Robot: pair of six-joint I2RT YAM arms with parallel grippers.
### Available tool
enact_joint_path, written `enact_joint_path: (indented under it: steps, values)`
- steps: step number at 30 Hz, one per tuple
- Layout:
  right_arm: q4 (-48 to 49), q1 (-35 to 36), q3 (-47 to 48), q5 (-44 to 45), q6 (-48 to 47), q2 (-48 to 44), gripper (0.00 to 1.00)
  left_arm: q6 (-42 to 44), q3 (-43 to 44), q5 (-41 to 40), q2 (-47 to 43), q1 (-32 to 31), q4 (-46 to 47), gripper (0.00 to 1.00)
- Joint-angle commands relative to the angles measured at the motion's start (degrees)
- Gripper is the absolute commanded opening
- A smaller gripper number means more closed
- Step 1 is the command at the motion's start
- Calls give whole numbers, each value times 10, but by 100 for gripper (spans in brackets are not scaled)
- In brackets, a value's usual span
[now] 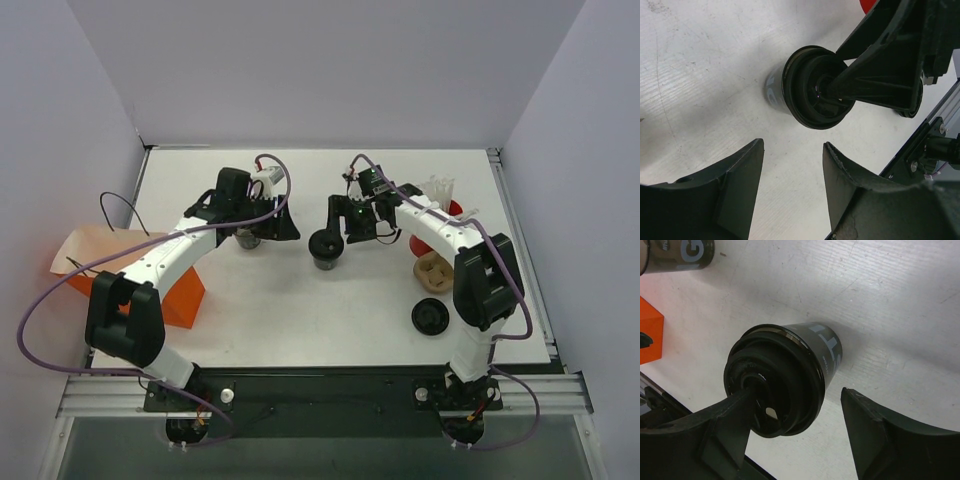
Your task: Pack the takeout coffee
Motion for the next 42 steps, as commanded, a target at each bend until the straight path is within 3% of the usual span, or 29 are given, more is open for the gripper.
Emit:
enact_joint_path:
  steps: [1, 8, 13, 17, 22, 42]
  values:
    - [-16, 4, 17, -59, -22, 17, 67, 5, 6, -18, -2, 1, 15, 60]
    - [10, 22, -12, -80, -13, 14, 51, 2, 4, -16, 13, -6, 14, 60]
    - [15, 20, -22, -49, -8, 11, 48, 3, 6, -21, 27, -17, 10, 60]
    - [23, 7, -20, -53, 0, 14, 48, 6, 6, -37, 30, -20, 3, 60]
    - [23, 1, 2, -89, -2, 27, 56, 6, 12, -51, 41, -20, -1, 60]
    - [23, -2, 37, -102, 0, 57, 56, 12, 19, -70, 49, -19, -9, 60]
